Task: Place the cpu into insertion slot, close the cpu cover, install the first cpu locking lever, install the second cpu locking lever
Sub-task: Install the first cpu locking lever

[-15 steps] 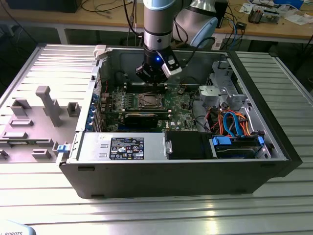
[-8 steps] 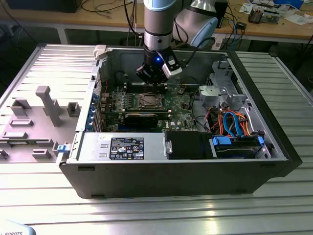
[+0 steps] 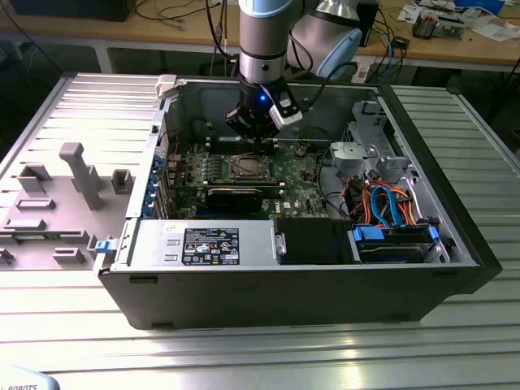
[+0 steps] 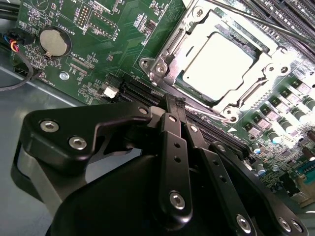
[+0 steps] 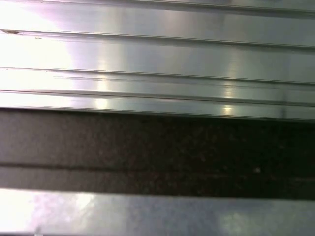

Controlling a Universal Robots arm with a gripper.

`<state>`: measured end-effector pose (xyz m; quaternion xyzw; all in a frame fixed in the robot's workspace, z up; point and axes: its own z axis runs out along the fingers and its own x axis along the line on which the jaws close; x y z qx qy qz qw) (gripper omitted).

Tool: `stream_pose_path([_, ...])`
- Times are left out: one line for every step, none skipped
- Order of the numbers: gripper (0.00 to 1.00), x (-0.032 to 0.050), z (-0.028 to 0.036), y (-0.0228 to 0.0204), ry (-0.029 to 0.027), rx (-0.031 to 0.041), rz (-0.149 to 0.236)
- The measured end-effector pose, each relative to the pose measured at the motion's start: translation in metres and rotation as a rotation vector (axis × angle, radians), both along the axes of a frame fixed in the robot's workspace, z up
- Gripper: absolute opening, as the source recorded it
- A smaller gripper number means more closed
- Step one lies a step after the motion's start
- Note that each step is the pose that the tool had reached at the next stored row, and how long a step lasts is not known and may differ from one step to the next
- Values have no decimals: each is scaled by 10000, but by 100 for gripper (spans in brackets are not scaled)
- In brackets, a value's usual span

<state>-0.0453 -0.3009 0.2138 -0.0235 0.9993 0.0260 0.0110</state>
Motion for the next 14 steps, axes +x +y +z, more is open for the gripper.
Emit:
stream_pose_path([11,0,0,0,0,1,0])
stream_pose_path([11,0,0,0,0,1,0])
stream_pose_path([11,0,0,0,0,-3,0])
stream_pose_path([11,0,0,-1,1,-7,1])
stream_pose_path([11,0,0,-1,1,-10,2])
stream_pose_path([11,0,0,0,1,-9,1])
stream_pose_path([11,0,-1,0,0,-10,0])
stream_pose_path([11,0,-2,0,-1,-19,0])
stream_pose_path([11,0,-4,1,-1,-41,-1])
stream_pose_path([11,0,-7,0,-1,-108,-1])
stream_pose_path([11,0,-9,0,0,-148,-1])
stream_pose_path([11,0,-11,0,-1,-184,0])
stream_pose_path([11,0,-17,0,0,-234,1])
stream_pose_path([11,1,-21,0,0,-247,1])
